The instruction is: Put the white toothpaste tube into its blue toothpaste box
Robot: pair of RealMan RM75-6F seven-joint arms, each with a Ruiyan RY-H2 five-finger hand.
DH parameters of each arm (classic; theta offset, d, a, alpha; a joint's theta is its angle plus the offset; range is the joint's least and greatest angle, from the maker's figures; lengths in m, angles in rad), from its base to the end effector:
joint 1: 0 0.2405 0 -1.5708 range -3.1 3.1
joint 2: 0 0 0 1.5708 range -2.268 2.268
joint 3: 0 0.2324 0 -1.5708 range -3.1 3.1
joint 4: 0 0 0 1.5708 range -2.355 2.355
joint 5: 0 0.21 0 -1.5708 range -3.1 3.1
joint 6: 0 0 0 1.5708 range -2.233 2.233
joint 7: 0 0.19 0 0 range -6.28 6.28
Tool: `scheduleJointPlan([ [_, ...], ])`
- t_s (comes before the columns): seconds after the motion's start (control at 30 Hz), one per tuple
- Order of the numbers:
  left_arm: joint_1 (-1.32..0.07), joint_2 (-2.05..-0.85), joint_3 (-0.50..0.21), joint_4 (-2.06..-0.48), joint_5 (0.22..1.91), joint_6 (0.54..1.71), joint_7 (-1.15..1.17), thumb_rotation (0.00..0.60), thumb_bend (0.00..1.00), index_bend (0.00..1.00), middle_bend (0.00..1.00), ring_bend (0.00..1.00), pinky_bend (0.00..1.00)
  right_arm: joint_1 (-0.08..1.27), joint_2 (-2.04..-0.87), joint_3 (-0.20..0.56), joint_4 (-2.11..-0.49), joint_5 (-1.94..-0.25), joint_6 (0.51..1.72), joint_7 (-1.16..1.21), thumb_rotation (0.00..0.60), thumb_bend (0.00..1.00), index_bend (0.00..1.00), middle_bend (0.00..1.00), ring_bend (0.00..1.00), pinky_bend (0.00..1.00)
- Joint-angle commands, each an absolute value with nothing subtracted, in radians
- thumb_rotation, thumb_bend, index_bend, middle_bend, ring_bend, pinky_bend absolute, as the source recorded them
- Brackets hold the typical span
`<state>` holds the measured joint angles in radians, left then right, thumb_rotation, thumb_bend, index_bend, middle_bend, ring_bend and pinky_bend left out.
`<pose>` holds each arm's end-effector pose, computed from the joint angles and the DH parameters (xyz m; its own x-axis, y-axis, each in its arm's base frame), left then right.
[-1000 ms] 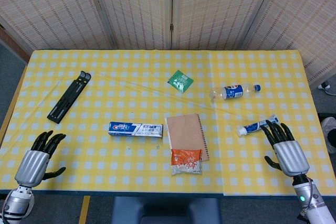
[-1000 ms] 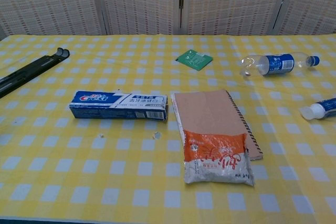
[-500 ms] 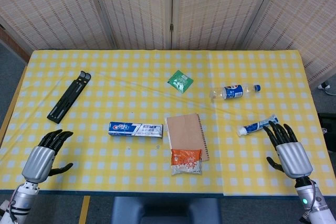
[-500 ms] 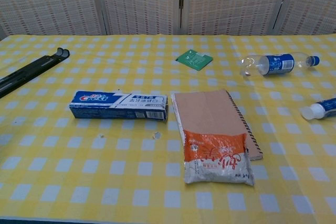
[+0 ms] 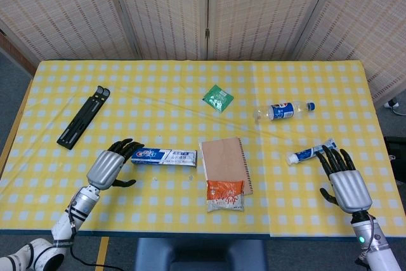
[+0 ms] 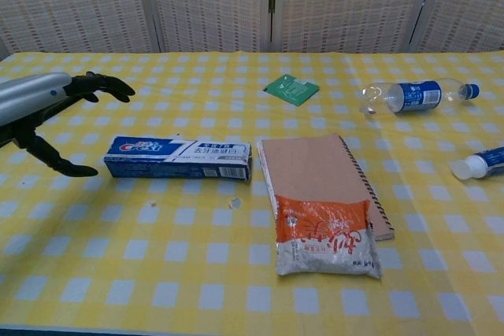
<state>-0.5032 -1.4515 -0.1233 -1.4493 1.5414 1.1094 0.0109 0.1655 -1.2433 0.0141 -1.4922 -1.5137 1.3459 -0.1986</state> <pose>-0.1668 0.3255 0.0062 0.3506 0.1867 0.9177 0.8684 -0.4318 -0.2439 -0.2931 -0.2400 0.0901 0.5762 -0.1230 0.8080 -0.8169 -0.1204 0.5641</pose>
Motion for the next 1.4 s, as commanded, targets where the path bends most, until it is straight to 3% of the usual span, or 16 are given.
scheduleJointPlan([
  [0.03, -0.542, -1.49, -0.149, -1.444, 1.494, 1.064, 0.056, 0.6, 0.16, 0.2, 0.21, 0.13, 0.21, 0.168, -1.242, 0.015, -1.49, -1.511, 1.342, -0.19, 0.6, 0.28, 0.0, 0.0, 0.0, 0.0],
  [0.33, -0.629, -1.6, -0.167, -1.346, 1.39, 0.936, 0.106, 0.6, 0.15, 0.19, 0.21, 0.13, 0.21, 0.168, -1.234, 0.012, -1.49, -1.511, 1.339, -0.174, 0.6, 0.28, 0.0, 0.0, 0.0, 0.0],
  [0.57, -0.674, -1.636, -0.181, -1.258, 1.375, 0.911, 0.075, 0.6, 0.15, 0.19, 0.21, 0.14, 0.2, 0.165, -1.227, 0.017, -1.486, -1.493, 1.335, -0.162, 0.6, 0.28, 0.0, 0.0, 0.0, 0.0],
  [0.77, -0.689, -1.654, -0.17, -1.197, 1.369, 0.894, 0.021, 0.6, 0.16, 0.21, 0.3, 0.25, 0.23, 0.169, -1.23, 0.025, -1.478, -1.483, 1.331, -0.16, 0.6, 0.28, 0.0, 0.0, 0.0, 0.0],
  [1.1, -0.735, -1.714, -0.15, -1.083, 1.403, 0.875, -0.068, 0.6, 0.16, 0.25, 0.31, 0.26, 0.26, 0.168, -1.232, 0.026, -1.479, -1.477, 1.332, -0.166, 0.6, 0.28, 0.0, 0.0, 0.0, 0.0],
  [1.17, -0.737, -1.723, -0.148, -1.061, 1.413, 0.89, -0.078, 0.6, 0.17, 0.28, 0.34, 0.29, 0.28, 0.169, -1.229, 0.024, -1.48, -1.478, 1.328, -0.159, 0.6, 0.28, 0.0, 0.0, 0.0, 0.0],
  [1.4, -0.738, -1.787, -0.136, -0.947, 1.452, 0.958, -0.171, 0.6, 0.24, 0.47, 0.56, 0.49, 0.47, 0.167, -1.226, 0.024, -1.479, -1.478, 1.331, -0.153, 0.6, 0.28, 0.0, 0.0, 0.0, 0.0],
])
